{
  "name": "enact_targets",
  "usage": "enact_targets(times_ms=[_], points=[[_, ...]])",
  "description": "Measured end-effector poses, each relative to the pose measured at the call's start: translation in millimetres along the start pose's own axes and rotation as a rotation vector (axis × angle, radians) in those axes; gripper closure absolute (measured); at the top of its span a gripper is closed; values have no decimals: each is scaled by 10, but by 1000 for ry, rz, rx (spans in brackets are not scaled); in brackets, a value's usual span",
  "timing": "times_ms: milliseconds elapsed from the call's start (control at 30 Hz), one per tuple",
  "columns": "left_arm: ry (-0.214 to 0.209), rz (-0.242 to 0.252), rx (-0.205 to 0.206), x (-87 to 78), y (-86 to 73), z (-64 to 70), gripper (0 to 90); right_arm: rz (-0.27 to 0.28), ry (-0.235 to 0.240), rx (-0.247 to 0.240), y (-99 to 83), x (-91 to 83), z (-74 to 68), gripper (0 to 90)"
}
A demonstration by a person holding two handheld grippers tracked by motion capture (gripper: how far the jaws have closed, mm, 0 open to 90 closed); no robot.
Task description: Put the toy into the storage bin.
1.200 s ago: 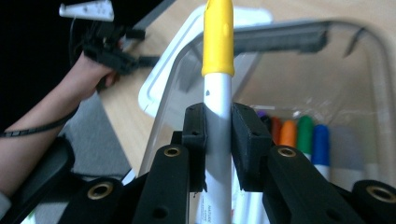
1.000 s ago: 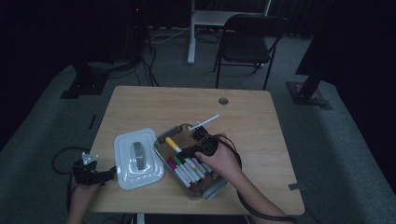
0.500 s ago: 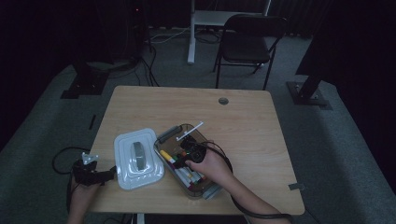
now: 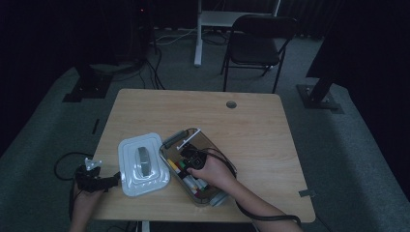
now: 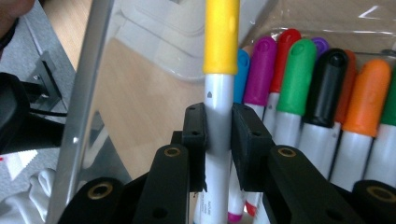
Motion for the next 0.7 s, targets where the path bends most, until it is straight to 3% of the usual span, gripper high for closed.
enact_targets(times_ms=[233, 400, 500, 700], points=[[0, 1, -1, 0, 0, 0, 5, -50, 0, 12, -30, 80, 51, 753], [0, 0, 0, 0, 0, 0, 5, -21, -3, -29, -14, 36, 57, 686], [1, 2, 0, 1, 1, -1, 6, 21, 1, -68, 14, -65, 29, 630], [1, 1, 0, 1, 1, -1, 5, 164, 34, -116, 60, -414, -28, 542]])
Point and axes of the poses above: each handheld gripper's, and its own axes: x roughly forward along the jaws, y roughly out of its top, z roughly to its right, the point moved 8 cm from there along x, roughly forward along the jaws, and after that the axes turned 10 degrees about y, right-handed, at the moved point
